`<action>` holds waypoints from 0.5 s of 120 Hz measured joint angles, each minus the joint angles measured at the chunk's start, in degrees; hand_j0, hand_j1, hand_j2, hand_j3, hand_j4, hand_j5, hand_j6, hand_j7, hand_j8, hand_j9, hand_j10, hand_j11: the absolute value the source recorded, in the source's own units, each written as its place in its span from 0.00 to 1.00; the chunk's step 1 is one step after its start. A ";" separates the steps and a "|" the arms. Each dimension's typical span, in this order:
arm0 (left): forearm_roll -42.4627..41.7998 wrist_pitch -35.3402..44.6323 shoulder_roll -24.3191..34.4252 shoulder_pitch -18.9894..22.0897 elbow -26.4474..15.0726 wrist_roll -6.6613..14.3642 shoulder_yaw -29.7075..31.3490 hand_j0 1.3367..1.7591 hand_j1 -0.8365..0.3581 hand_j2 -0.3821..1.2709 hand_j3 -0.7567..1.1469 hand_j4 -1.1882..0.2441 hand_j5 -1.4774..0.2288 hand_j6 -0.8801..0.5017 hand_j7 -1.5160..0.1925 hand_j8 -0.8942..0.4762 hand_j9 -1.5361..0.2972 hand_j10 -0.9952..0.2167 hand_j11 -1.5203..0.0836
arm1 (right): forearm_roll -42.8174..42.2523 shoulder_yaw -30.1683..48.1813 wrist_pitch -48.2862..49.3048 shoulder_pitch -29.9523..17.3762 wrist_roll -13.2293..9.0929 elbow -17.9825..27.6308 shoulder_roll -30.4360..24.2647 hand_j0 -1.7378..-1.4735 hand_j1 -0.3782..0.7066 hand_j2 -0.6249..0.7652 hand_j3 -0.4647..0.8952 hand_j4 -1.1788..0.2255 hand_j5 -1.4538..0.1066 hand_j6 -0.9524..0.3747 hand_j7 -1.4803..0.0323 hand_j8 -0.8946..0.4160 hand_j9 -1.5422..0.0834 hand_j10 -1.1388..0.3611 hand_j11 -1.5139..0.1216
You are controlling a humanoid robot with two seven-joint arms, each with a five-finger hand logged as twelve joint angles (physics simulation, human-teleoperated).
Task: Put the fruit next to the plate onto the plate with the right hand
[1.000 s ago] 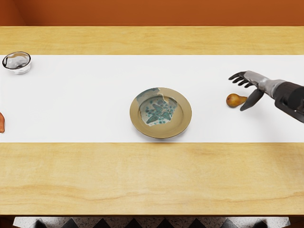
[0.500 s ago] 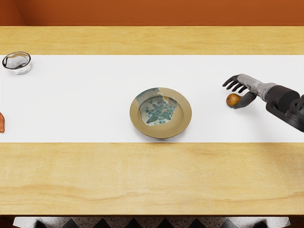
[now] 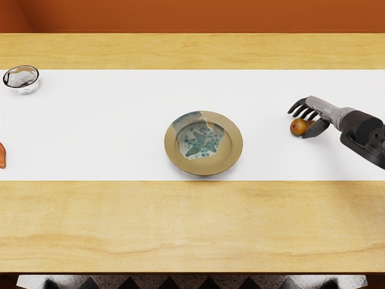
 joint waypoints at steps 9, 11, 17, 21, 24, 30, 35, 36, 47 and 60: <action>0.00 0.00 0.00 0.00 0.00 0.00 0.01 0.76 0.97 0.23 0.40 0.81 0.85 0.62 0.87 0.64 0.82 0.80 0.93 | -0.06 -0.19 -0.02 -0.05 0.00 -0.05 0.00 0.30 0.52 0.40 0.34 0.52 0.56 0.38 0.59 0.34 0.59 0.47 0.57; 0.00 0.00 0.00 0.00 0.00 0.00 0.02 0.76 0.97 0.23 0.40 0.81 0.85 0.62 0.87 0.64 0.82 0.80 0.93 | -0.06 -0.28 -0.02 -0.05 0.00 -0.05 0.01 0.30 0.53 0.39 0.34 0.51 0.55 0.37 0.59 0.33 0.59 0.47 0.56; 0.00 0.00 0.00 0.00 0.00 0.00 0.03 0.76 0.97 0.23 0.40 0.82 0.85 0.62 0.87 0.64 0.82 0.80 0.93 | -0.04 -0.48 -0.02 -0.04 0.00 -0.07 0.01 0.30 0.54 0.39 0.34 0.50 0.54 0.36 0.58 0.32 0.57 0.47 0.55; 0.00 0.00 0.00 0.00 0.00 0.00 0.03 0.76 0.97 0.23 0.40 0.82 0.85 0.62 0.87 0.64 0.82 0.80 0.93 | -0.04 -0.57 0.00 -0.04 0.00 -0.11 0.01 0.30 0.55 0.39 0.34 0.50 0.54 0.36 0.57 0.32 0.57 0.46 0.55; 0.00 0.00 0.00 0.00 0.00 0.00 0.03 0.76 0.97 0.23 0.40 0.82 0.85 0.62 0.87 0.64 0.82 0.80 0.93 | -0.03 -0.62 0.02 -0.04 0.00 -0.14 0.01 0.30 0.56 0.39 0.34 0.49 0.53 0.35 0.56 0.31 0.56 0.45 0.54; 0.00 0.00 0.00 0.00 0.00 0.00 0.02 0.76 0.97 0.23 0.40 0.82 0.85 0.62 0.87 0.64 0.82 0.80 0.93 | -0.02 -0.69 0.05 -0.03 0.03 -0.19 0.01 0.30 0.57 0.40 0.34 0.49 0.52 0.34 0.55 0.30 0.55 0.45 0.53; 0.00 0.00 0.00 0.00 0.00 0.00 0.01 0.76 0.97 0.23 0.40 0.82 0.85 0.62 0.87 0.64 0.82 0.80 0.93 | -0.01 -0.72 0.07 -0.03 0.06 -0.21 0.01 0.30 0.57 0.41 0.34 0.48 0.51 0.33 0.54 0.30 0.54 0.45 0.52; 0.00 0.00 0.00 0.00 0.00 0.00 0.01 0.76 0.97 0.23 0.40 0.82 0.85 0.62 0.87 0.64 0.82 0.80 0.93 | -0.01 -0.72 0.07 -0.03 0.06 -0.21 0.01 0.30 0.57 0.41 0.34 0.48 0.50 0.33 0.54 0.29 0.54 0.45 0.52; 0.00 0.00 0.00 0.00 0.00 0.00 0.01 0.76 0.97 0.23 0.40 0.82 0.85 0.62 0.87 0.64 0.82 0.80 0.93 | 0.03 -0.74 0.16 -0.03 0.09 -0.24 0.00 0.31 0.59 0.44 0.34 0.45 0.48 0.31 0.51 0.28 0.51 0.45 0.49; 0.00 0.00 0.00 0.00 0.00 0.00 0.00 0.76 0.97 0.23 0.40 0.82 0.85 0.62 0.87 0.64 0.82 0.80 0.93 | 0.18 -0.71 0.51 0.05 0.09 -0.26 -0.06 0.31 0.60 0.47 0.34 0.43 0.44 0.29 0.48 0.29 0.48 0.46 0.45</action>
